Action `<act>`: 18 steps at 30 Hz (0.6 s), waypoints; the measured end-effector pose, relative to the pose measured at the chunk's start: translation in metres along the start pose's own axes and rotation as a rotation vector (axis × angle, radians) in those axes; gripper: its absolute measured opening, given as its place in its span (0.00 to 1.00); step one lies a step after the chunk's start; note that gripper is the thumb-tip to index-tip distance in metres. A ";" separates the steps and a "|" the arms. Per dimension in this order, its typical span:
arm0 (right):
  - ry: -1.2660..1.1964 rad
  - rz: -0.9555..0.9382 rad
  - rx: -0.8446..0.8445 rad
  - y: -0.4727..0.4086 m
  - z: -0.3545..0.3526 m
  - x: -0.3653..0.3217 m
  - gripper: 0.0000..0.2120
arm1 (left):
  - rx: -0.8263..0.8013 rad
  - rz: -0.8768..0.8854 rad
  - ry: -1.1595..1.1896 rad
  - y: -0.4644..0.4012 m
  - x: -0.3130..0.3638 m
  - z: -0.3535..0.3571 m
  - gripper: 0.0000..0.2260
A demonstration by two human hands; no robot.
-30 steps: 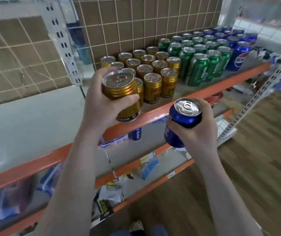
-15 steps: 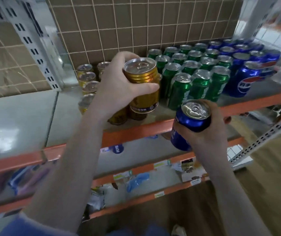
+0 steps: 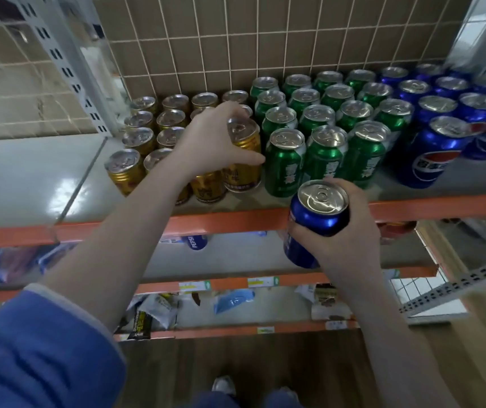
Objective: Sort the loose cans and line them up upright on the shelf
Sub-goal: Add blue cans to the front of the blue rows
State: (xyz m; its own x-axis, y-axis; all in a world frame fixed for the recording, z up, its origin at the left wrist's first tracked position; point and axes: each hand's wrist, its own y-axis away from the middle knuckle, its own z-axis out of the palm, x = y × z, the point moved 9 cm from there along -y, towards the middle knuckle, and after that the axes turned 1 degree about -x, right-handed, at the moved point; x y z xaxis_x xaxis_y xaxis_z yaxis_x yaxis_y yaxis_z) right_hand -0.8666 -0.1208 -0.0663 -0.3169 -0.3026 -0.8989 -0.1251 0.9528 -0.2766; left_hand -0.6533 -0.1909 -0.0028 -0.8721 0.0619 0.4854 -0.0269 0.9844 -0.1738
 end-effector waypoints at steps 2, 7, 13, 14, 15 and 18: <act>-0.004 -0.007 -0.016 -0.001 0.000 0.001 0.33 | -0.010 -0.028 -0.041 -0.003 -0.005 0.003 0.33; -0.003 -0.021 -0.032 -0.008 0.000 0.007 0.34 | -0.009 -0.080 -0.145 -0.010 -0.013 0.018 0.35; 0.008 -0.028 -0.013 -0.016 -0.003 0.018 0.34 | -0.006 -0.138 -0.343 -0.020 -0.022 0.040 0.37; 0.012 -0.033 -0.011 -0.017 -0.004 0.019 0.34 | -0.004 -0.150 -0.374 -0.020 -0.023 0.042 0.38; 0.017 -0.040 -0.009 -0.018 -0.005 0.020 0.34 | 0.001 -0.155 -0.404 -0.020 -0.023 0.044 0.38; 0.014 -0.042 -0.009 -0.021 -0.007 0.023 0.34 | 0.011 -0.160 -0.480 -0.020 -0.021 0.050 0.39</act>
State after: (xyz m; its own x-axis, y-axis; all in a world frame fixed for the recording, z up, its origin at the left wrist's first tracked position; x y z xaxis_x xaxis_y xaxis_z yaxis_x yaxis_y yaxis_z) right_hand -0.8779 -0.1483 -0.0786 -0.3245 -0.3429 -0.8815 -0.1472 0.9389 -0.3111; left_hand -0.6586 -0.2200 -0.0523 -0.9829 -0.1745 0.0583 -0.1811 0.9735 -0.1399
